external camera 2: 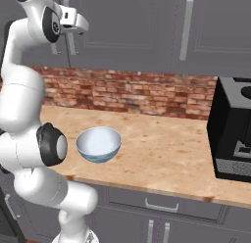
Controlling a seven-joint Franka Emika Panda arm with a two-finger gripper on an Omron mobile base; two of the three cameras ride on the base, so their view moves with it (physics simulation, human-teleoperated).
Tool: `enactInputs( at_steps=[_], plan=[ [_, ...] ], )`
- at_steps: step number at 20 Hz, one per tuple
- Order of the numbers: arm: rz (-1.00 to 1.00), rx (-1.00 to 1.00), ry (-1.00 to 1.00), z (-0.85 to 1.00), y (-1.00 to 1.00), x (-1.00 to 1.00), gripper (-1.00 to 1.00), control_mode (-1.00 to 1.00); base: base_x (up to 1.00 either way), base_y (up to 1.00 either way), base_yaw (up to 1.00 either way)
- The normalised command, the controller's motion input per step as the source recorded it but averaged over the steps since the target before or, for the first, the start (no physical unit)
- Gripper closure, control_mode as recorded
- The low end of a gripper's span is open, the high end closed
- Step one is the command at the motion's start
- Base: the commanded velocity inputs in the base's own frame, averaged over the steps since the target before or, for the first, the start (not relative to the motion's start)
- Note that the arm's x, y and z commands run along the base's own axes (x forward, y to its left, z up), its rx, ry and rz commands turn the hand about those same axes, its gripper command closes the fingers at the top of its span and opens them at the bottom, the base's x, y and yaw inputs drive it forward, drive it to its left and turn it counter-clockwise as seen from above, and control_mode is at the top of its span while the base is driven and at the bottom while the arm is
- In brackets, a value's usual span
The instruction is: Open the cabinet and setup a tea strainer by placing it in the bowl upright.
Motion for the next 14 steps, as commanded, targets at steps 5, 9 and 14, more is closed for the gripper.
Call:
enactInputs(
  at_steps=[5, 9, 14],
  plan=[
    [-0.04, 0.0, -0.02, -0.17, 0.11, 0.47, -1.0, -1.0, 0.0, 0.0, 0.0],
    [0.0, 0.0, -0.02, -0.18, -0.05, 0.6, -1.0, -1.0, 0.0, 0.0, 0.0],
    [0.03, 0.0, 0.0, -0.07, 0.0, 0.37, -1.0, -1.0, 0.0, 0.0, 0.0]
  ],
)
